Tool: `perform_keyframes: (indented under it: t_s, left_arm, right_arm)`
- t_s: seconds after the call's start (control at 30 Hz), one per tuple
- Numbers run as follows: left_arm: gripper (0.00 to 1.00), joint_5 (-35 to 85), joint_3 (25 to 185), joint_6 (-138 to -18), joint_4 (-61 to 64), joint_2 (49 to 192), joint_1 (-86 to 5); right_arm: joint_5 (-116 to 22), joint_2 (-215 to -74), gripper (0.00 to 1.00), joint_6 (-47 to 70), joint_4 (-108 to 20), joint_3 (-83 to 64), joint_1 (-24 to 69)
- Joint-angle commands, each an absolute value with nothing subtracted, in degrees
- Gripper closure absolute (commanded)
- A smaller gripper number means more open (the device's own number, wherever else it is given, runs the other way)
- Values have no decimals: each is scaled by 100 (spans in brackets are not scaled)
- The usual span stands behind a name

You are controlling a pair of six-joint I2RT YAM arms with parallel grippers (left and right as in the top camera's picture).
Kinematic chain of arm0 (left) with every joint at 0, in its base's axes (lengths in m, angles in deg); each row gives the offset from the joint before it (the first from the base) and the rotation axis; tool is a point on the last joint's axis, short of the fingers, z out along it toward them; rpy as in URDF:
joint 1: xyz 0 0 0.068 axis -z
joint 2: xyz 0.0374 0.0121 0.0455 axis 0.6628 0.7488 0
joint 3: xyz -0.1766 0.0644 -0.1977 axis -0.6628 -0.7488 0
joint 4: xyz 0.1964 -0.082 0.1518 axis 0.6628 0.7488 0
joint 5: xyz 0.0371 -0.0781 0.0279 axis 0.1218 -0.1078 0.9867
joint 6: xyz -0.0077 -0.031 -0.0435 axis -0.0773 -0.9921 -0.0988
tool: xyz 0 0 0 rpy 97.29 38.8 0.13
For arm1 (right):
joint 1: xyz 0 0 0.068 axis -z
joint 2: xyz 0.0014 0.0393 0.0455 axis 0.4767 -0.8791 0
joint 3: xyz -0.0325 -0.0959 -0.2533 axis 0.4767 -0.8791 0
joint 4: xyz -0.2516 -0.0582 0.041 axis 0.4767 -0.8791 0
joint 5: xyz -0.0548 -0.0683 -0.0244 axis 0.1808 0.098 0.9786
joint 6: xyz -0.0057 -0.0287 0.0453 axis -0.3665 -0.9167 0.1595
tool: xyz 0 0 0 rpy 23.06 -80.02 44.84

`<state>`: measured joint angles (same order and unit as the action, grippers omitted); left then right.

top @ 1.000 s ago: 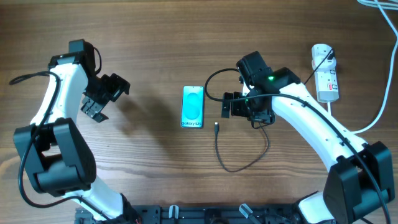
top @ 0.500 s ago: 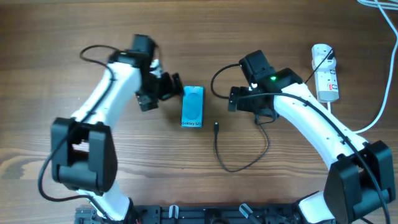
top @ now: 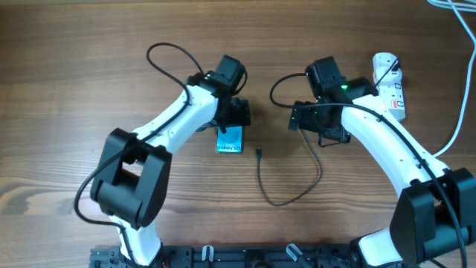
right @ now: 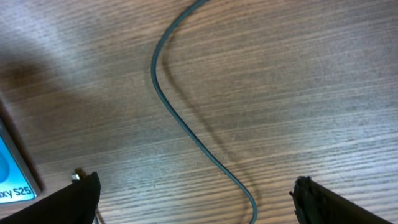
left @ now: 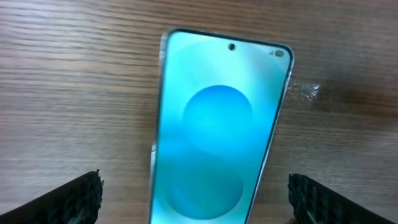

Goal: Plug charger to phone and switch on socket

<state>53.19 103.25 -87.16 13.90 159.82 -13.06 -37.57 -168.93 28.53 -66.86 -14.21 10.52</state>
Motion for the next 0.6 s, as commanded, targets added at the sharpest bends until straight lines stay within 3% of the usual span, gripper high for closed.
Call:
perform_keyframes:
  t_s: [0.0, 0.57]
  left_arm:
    - [0, 5348, 10303, -8607, 1357, 16350, -1252]
    - [0, 4898, 10303, -8520, 1237, 17110, -1173]
  right_arm:
    - [-3661, -16912, 0, 2938, -6655, -1434, 1056]
    - [-4072, -16912, 0, 2945, -6677, -1434, 1056]
